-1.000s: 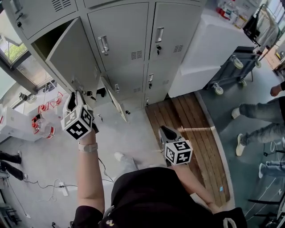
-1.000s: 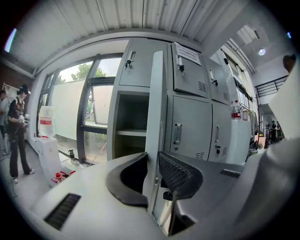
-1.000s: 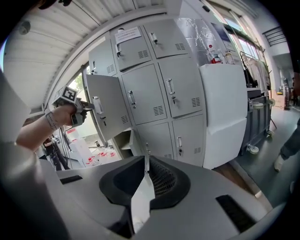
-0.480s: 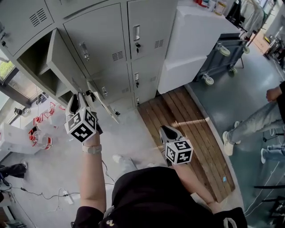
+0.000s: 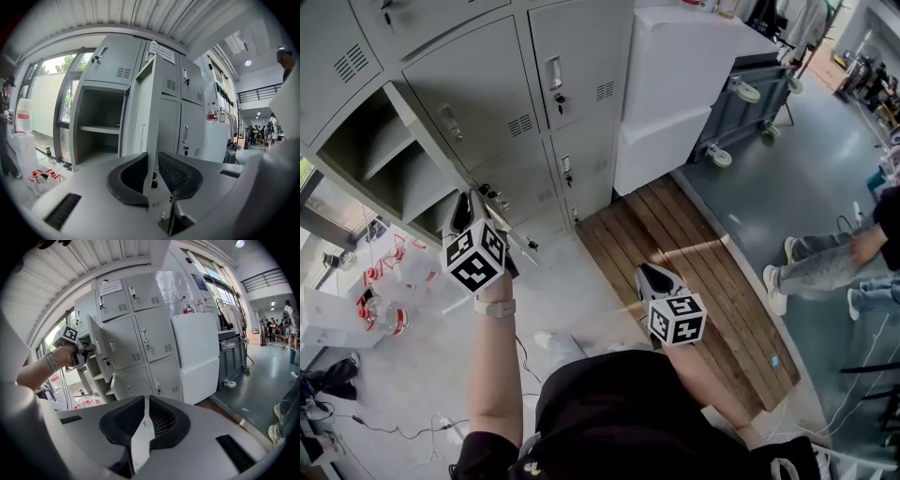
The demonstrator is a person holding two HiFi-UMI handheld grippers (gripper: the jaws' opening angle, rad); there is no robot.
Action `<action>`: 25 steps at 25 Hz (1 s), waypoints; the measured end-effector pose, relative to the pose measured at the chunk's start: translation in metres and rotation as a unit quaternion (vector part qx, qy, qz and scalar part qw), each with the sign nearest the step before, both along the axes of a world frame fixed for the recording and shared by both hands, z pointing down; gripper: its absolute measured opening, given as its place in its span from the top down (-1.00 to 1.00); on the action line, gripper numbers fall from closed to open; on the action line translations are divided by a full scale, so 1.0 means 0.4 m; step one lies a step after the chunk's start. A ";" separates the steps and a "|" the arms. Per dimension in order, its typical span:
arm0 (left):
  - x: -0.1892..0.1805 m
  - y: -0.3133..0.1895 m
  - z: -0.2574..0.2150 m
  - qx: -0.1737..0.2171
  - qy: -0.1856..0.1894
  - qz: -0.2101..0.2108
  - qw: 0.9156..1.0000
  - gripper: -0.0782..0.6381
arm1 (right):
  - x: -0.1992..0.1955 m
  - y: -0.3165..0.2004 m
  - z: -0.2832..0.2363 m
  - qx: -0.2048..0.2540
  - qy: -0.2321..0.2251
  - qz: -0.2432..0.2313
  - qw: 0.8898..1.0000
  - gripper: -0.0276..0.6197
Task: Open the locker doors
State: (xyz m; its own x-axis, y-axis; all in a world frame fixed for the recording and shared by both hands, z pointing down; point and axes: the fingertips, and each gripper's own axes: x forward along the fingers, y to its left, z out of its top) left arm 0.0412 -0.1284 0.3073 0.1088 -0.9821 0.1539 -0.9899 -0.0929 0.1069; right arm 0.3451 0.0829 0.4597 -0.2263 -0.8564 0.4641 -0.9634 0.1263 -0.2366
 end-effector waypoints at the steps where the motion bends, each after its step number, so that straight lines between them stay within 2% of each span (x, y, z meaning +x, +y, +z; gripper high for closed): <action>1: 0.007 -0.003 0.000 -0.001 0.000 0.003 1.000 0.54 | 0.005 0.003 -0.001 0.000 0.000 0.003 1.000 0.74; 7: 0.049 0.007 0.001 -0.007 0.008 0.032 0.999 0.54 | 0.019 0.020 -0.013 0.007 -0.003 0.015 1.000 0.74; 16: 0.085 0.126 0.055 -0.022 -0.008 0.073 0.997 0.55 | -0.002 0.019 -0.052 0.030 -0.013 -0.012 0.999 0.74; 20: 0.108 0.210 0.087 -0.027 -0.027 0.106 0.994 0.67 | -0.017 0.017 -0.084 0.048 -0.018 -0.034 0.998 0.74; 25: 0.156 0.300 0.119 -0.026 -0.046 0.156 0.986 0.72 | -0.044 0.019 -0.126 0.074 -0.017 -0.060 0.995 0.75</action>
